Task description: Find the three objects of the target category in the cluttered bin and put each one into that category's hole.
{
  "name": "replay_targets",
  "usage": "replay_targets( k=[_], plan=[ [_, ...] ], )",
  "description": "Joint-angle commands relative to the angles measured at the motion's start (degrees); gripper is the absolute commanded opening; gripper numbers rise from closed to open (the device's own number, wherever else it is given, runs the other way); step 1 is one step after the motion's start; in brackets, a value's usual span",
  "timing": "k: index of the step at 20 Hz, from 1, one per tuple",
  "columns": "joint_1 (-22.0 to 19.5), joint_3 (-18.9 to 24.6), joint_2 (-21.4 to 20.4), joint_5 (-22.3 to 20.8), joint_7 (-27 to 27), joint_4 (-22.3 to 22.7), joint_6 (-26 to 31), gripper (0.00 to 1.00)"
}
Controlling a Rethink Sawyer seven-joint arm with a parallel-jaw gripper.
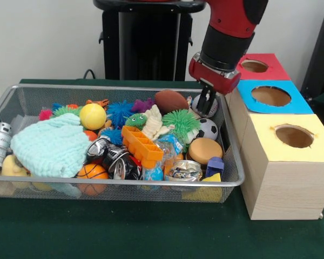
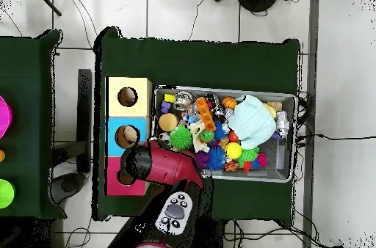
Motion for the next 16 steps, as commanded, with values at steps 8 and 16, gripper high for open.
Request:
replay_targets(
  k=[8,16],
  plan=[
    [-3.3,10.33,10.85,-2.63,6.49,4.26,-13.15,0.0],
    [-4.54,10.99,15.4,-3.47,8.37,4.06,-19.85,0.0]
  ],
)
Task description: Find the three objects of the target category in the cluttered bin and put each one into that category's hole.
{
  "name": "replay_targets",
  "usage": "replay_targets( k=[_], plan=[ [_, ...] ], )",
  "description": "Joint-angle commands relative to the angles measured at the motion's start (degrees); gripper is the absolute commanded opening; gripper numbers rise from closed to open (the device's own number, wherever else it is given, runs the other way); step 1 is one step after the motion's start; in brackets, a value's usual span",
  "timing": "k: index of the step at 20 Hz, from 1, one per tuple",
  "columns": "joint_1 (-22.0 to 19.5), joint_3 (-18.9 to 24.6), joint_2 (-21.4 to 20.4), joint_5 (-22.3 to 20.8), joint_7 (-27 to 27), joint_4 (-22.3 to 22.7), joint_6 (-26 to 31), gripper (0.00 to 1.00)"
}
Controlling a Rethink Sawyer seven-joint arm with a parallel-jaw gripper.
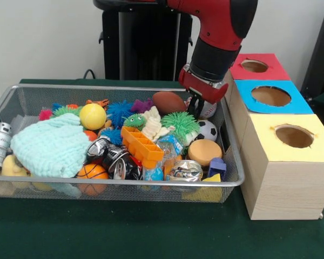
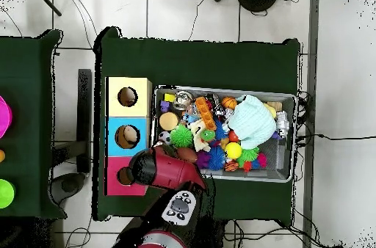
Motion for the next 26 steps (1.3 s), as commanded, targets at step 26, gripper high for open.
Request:
replay_targets(
  k=[26],
  plan=[
    [-9.28,3.41,13.52,-9.01,1.72,-7.14,-11.99,0.0]
  ],
)
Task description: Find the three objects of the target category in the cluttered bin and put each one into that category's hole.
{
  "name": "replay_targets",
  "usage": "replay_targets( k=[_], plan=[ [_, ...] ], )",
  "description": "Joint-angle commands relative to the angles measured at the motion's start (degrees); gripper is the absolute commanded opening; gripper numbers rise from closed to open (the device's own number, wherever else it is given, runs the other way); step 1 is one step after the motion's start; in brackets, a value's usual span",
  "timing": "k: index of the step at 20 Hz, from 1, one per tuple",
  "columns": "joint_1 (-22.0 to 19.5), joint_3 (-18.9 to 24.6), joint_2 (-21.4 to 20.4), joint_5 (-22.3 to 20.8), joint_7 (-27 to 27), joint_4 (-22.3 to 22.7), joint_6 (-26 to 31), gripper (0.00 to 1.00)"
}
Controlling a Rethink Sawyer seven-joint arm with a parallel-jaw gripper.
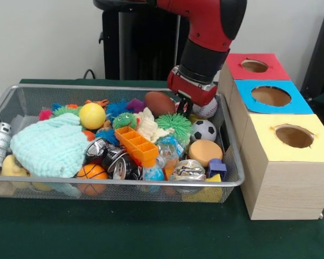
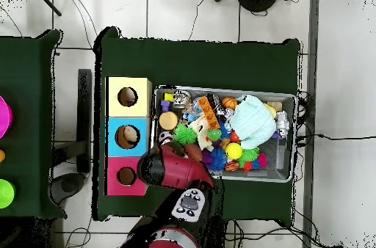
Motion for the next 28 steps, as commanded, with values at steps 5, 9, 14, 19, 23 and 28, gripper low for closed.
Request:
replay_targets(
  k=[5,9,14,19,23,28],
  plan=[
    [-9.12,3.36,11.95,-7.12,0.51,-8.39,-6.1,0.0],
    [-10.44,2.48,11.13,-8.48,0.08,-9.84,-4.6,0.0],
    [-12.42,2.05,9.72,-10.71,-0.98,-10.76,-2.61,0.0],
    [-14.5,3.27,9.62,-13.48,-1.33,-10.86,-1.94,0.0],
    [-14.0,3.26,7.29,-15.16,-0.12,-8.11,-0.79,0.0],
    [-12.29,4.52,0.12,-15.87,1.17,-1.88,4.28,0.0]
  ],
)
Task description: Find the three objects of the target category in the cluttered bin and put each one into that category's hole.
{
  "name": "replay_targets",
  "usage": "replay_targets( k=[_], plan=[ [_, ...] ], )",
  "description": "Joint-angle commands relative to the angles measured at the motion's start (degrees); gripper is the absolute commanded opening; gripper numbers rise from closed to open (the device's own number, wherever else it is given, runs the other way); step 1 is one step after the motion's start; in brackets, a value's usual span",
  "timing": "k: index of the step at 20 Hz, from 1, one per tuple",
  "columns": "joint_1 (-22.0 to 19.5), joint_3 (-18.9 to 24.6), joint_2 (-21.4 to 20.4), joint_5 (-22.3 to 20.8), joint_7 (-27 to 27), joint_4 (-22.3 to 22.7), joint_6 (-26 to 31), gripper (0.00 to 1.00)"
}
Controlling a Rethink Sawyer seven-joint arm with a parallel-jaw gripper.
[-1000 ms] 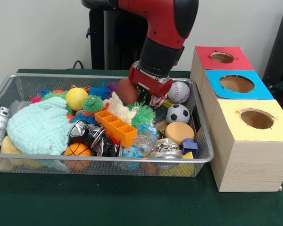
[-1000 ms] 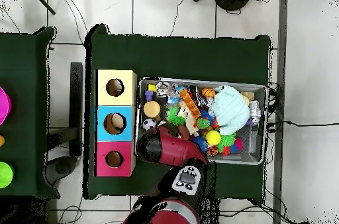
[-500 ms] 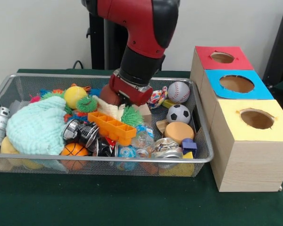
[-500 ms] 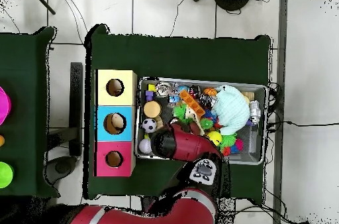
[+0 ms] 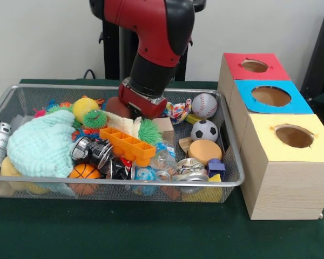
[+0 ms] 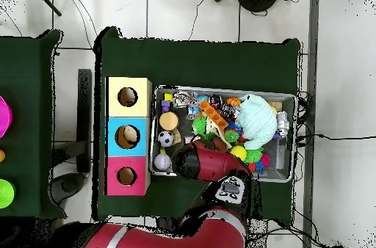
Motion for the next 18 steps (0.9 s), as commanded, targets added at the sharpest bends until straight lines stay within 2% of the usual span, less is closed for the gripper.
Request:
replay_targets(
  k=[1,6,11,14,18],
  plan=[
    [-1.73,5.19,-4.93,-3.08,1.37,4.73,6.26,0.0],
    [0.0,7.53,-10.34,-2.17,1.92,8.79,10.33,0.0],
    [1.82,8.52,-12.04,-0.79,3.24,8.77,10.86,0.0],
    [1.74,9.53,-11.28,-0.49,3.68,8.11,9.14,0.0],
    [3.12,8.39,-10.5,-0.85,5.37,7.36,3.69,0.0]
  ],
)
